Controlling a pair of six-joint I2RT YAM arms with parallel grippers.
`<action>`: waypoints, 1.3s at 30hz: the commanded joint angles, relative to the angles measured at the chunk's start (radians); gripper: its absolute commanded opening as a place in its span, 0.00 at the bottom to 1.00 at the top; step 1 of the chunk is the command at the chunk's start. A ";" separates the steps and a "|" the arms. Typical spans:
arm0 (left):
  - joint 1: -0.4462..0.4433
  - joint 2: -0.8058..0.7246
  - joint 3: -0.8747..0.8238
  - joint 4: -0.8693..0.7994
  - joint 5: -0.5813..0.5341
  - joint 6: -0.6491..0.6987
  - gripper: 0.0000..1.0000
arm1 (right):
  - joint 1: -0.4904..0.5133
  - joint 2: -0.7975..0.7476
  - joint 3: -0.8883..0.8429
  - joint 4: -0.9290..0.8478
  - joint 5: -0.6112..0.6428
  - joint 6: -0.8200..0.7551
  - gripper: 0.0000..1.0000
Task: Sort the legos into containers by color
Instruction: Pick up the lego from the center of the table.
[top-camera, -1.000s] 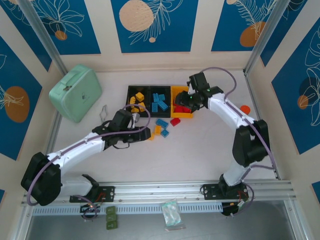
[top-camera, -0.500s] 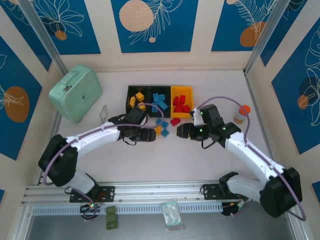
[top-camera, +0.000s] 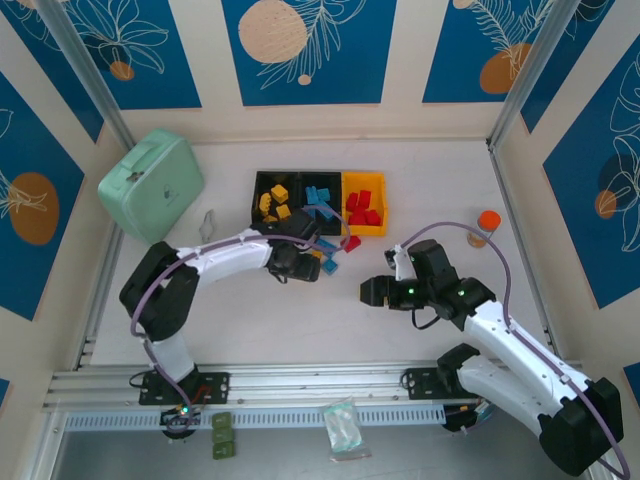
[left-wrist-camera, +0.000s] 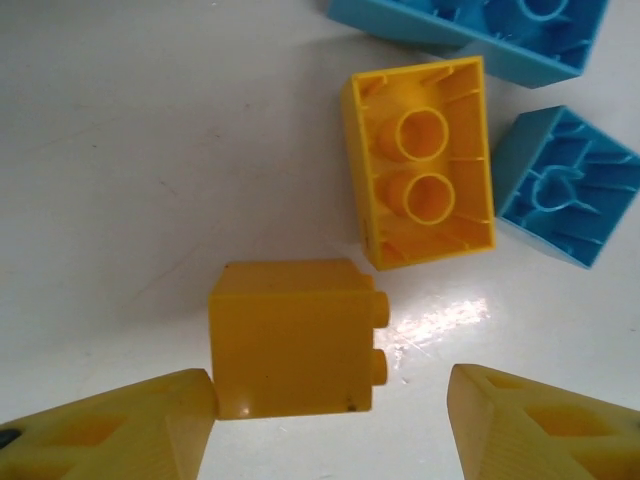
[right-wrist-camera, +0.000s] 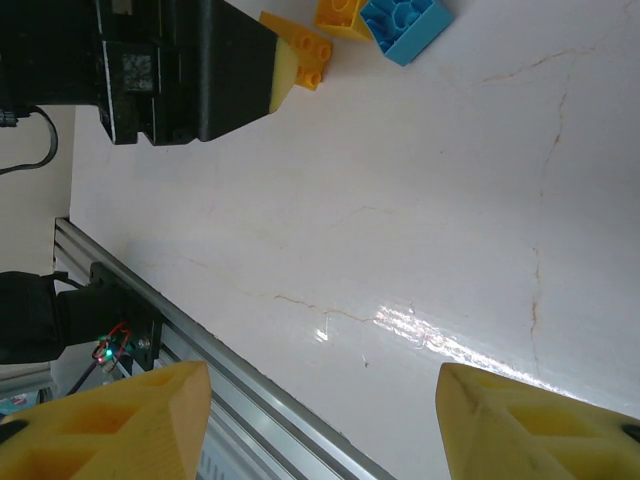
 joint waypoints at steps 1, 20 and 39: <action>-0.010 0.045 0.033 -0.052 -0.051 0.035 0.63 | -0.002 0.001 -0.007 0.003 -0.013 0.007 0.61; -0.012 0.129 0.066 -0.042 -0.076 0.060 0.56 | -0.003 0.017 -0.014 0.030 -0.020 0.019 0.61; -0.014 0.077 0.105 -0.076 -0.096 0.074 0.61 | 0.004 0.064 0.002 0.062 -0.021 0.022 0.60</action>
